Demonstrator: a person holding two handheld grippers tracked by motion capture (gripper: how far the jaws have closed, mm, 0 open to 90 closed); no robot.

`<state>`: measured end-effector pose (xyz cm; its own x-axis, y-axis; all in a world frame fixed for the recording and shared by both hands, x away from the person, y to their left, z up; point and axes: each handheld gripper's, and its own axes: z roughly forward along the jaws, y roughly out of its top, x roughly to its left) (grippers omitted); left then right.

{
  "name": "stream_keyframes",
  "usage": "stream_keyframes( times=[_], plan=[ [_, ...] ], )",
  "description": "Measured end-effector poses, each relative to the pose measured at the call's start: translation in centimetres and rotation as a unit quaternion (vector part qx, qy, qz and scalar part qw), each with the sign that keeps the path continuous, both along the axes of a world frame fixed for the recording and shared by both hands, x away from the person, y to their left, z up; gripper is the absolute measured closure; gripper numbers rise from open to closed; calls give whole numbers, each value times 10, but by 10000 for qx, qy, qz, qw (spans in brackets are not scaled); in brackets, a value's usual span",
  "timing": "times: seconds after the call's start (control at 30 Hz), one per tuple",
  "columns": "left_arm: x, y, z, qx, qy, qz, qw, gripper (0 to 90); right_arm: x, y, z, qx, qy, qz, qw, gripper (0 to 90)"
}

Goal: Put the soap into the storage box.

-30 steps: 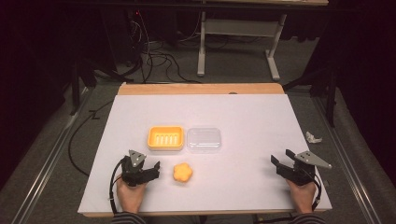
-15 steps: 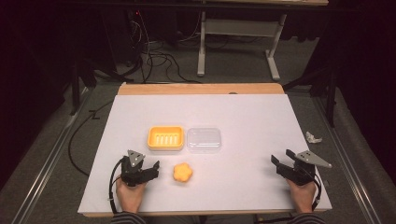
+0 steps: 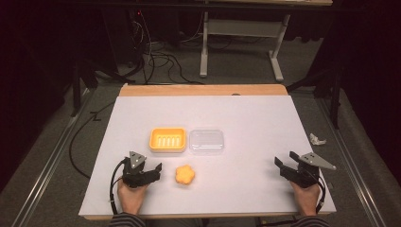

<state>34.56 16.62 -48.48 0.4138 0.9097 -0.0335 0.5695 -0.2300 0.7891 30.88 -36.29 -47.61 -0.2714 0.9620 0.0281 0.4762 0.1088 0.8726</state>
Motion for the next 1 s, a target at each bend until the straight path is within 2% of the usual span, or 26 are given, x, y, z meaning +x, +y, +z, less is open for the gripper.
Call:
stream_keyframes(
  times=[0.07, 0.17, 0.47, 0.77, 1.0],
  plan=[
    [0, -1, 1, 49, 23, -61, 10000, 218, 0, 0, 0, -2, -12, 0, 10000, 310],
    [0, -1, 1, -1, 23, -49, 10000, 218, -1, -1, 0, 31, -39, -18, 10000, 311],
    [-6, 1, 12, -89, -119, -86, 9999, 227, -1, -1, 0, 50, -39, -15, 10000, 311],
    [-10, -3, 19, -249, -99, -226, 9994, 221, -1, -1, 0, 39, -51, -18, 10000, 310],
    [-13, -9, 26, -218, -89, -350, 9991, 214, -1, -1, 0, 32, -59, -12, 10000, 311]
  ],
)
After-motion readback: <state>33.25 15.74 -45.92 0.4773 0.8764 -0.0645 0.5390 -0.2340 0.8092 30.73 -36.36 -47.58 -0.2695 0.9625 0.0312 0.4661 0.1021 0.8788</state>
